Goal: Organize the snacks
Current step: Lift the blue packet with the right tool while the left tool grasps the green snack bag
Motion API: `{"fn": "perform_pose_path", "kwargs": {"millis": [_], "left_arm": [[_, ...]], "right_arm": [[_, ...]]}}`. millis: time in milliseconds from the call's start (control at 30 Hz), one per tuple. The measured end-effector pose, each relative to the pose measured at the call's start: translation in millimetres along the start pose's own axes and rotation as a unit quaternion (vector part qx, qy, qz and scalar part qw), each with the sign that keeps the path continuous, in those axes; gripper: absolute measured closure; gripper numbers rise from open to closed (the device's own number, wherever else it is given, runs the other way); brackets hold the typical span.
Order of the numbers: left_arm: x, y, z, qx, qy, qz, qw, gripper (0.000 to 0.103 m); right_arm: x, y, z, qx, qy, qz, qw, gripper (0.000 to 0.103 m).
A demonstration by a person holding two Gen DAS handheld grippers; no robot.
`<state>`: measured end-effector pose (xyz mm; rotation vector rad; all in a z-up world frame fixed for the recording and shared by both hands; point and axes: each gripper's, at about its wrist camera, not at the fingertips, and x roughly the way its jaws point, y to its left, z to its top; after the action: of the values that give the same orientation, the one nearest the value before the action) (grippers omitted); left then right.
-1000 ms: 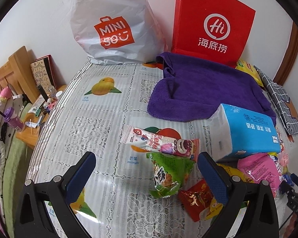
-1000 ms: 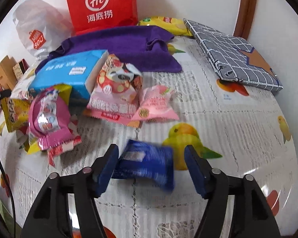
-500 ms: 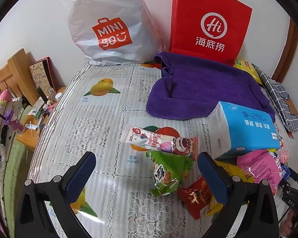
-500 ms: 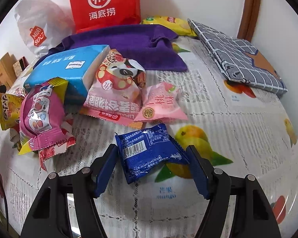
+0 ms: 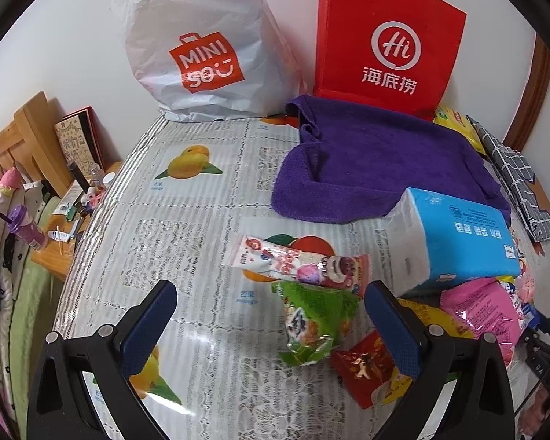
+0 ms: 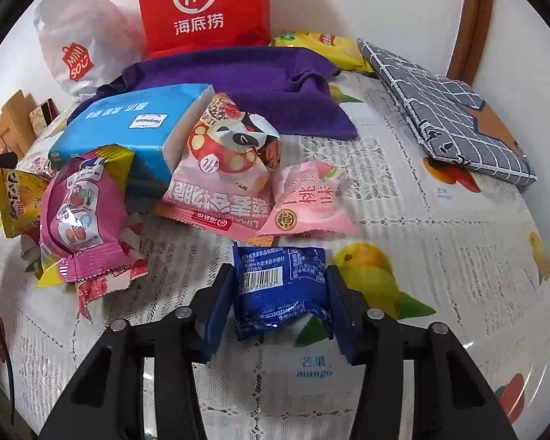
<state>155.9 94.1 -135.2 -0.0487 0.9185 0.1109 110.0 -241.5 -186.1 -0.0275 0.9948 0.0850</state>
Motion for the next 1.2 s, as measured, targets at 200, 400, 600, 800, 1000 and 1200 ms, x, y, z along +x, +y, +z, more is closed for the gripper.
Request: {"fn": "perform_pose_path", "kwargs": {"millis": [200,400,600,800,1000,1200], "left_arm": [[6.8,11.7,-3.8,-0.007,0.011,0.002,0.9999,0.000],[16.5,7.1,-1.0,-0.004,0.018,-0.002,0.9998,0.000],[28.4,-6.8,0.9,0.013,0.030,-0.025,0.9991,0.000],[45.0,-8.6,-3.9,0.013,0.064,-0.036,0.9972,0.016],[42.3,-10.8,-7.5,0.013,0.079,-0.090,0.9927,0.060],[25.1,-8.5,-10.4,0.019,0.068,-0.089,0.9935,0.064]], "right_arm": [[-25.9,-10.4,6.3,0.018,-0.033,0.016,0.999,0.056],[-34.1,-19.7,13.1,0.036,-0.045,0.019,0.998,0.056],[-31.0,-24.1,16.7,0.041,-0.043,0.015,0.998,0.056],[-25.3,-20.4,19.7,0.036,-0.037,0.016,0.999,0.056],[-25.0,-14.0,23.8,0.031,-0.036,0.017,0.999,0.056],[-36.2,-7.4,28.2,0.030,-0.045,0.019,0.998,0.056]]}}
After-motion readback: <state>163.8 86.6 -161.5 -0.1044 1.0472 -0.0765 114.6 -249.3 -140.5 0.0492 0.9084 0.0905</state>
